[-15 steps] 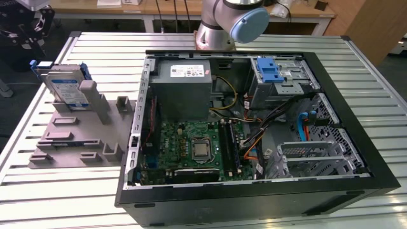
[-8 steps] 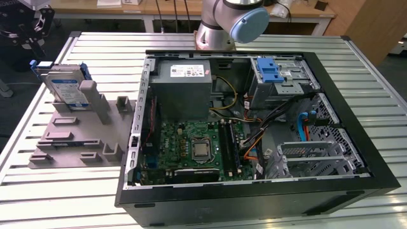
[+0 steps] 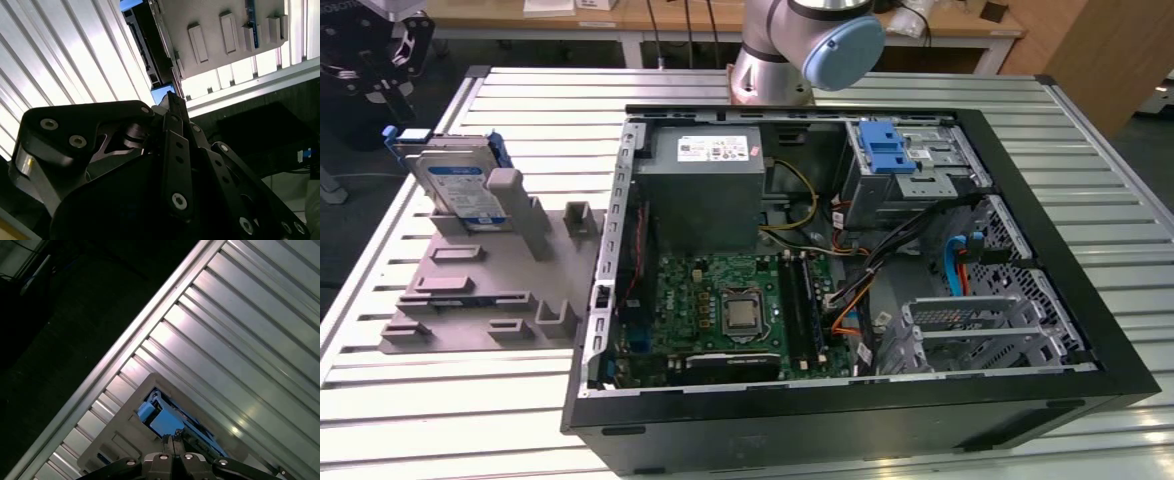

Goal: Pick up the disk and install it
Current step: 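Pick up the disk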

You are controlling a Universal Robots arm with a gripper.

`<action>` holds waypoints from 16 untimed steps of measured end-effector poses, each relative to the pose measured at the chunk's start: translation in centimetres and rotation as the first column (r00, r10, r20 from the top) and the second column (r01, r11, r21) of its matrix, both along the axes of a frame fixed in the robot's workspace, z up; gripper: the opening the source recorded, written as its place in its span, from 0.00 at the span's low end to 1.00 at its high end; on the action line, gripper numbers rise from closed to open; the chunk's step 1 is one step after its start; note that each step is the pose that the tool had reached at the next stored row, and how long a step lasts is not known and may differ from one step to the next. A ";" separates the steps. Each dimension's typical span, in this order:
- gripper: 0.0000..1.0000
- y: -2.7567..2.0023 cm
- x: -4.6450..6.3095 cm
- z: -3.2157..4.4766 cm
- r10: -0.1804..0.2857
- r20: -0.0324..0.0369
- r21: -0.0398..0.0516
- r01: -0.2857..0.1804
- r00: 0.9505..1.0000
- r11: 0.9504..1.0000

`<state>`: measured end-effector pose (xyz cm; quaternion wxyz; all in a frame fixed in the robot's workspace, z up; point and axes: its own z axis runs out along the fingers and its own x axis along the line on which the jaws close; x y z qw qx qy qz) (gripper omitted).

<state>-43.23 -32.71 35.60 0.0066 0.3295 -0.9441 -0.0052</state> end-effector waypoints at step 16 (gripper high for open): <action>0.11 0.00 0.0 -0.01 0.048 0.000 0.000 -0.048 0.999 0.999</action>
